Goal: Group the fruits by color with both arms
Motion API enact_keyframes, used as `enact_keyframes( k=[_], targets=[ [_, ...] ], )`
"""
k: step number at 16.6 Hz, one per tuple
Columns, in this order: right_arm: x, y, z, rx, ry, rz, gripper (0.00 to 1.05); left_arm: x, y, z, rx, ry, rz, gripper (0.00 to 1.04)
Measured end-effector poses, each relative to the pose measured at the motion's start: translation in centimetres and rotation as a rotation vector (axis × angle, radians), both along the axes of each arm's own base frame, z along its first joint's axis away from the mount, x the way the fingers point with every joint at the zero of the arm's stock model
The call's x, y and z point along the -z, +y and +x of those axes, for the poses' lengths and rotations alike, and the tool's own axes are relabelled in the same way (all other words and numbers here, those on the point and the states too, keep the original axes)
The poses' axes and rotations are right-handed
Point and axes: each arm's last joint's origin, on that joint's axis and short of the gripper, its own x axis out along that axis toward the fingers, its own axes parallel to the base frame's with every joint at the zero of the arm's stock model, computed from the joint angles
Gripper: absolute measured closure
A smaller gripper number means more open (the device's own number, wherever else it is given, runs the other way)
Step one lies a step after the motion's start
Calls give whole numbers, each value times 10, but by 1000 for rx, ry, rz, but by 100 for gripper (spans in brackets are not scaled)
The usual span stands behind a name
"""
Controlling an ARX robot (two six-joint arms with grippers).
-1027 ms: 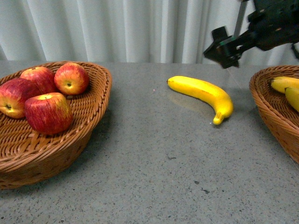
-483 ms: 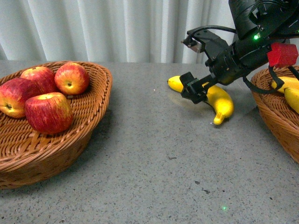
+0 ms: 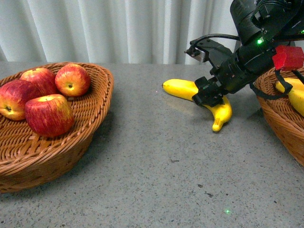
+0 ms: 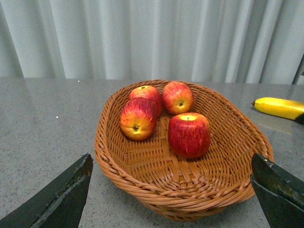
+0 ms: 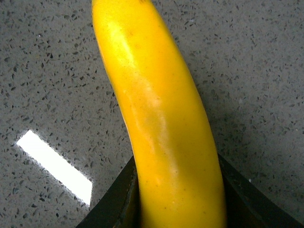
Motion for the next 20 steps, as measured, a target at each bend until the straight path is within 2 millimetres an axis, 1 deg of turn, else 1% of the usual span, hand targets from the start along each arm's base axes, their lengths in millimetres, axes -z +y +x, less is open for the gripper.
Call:
enact_keyframes(
  k=[2, 3, 4, 6, 7, 8, 9, 10, 12, 13, 15, 16, 17, 18, 20],
  targets=[
    [-6, 2, 5, -3, -77, 54, 68, 0, 0, 0, 0, 0, 0, 7],
    [-14, 1, 3, -4, -122, 108, 68, 0, 0, 0, 0, 0, 0, 7],
    [-28, -3, -2, -7, -182, 197, 68, 0, 0, 0, 0, 0, 0, 7],
    [-66, -20, -18, 27, -308, 341, 68, 0, 0, 0, 0, 0, 0, 7],
    [-90, -36, -32, 66, -379, 406, 68, 0, 0, 0, 0, 0, 0, 7],
    [-113, -60, -53, 122, -450, 448, 68, 0, 0, 0, 0, 0, 0, 7],
    [-126, -87, -78, 171, -492, 463, 68, 0, 0, 0, 0, 0, 0, 7],
    [-128, -108, -100, 217, -485, 454, 68, 0, 0, 0, 0, 0, 0, 7],
    [-119, -134, -126, 292, -445, 413, 68, 0, 0, 0, 0, 0, 0, 7],
    [-109, -148, -140, 335, -411, 374, 68, 0, 0, 0, 0, 0, 0, 7],
    [-90, -168, -159, 387, -359, 294, 68, 0, 0, 0, 0, 0, 0, 7],
    [-82, -176, -166, 406, -340, 263, 68, 0, 0, 0, 0, 0, 0, 7],
    [-69, -185, -177, 425, -303, 220, 68, 0, 0, 0, 0, 0, 0, 7],
    [-59, -190, -184, 434, -279, 191, 68, 0, 0, 0, 0, 0, 0, 7],
    [-50, -192, -189, 439, -266, 154, 68, 0, 0, 0, 0, 0, 0, 7]
  ],
)
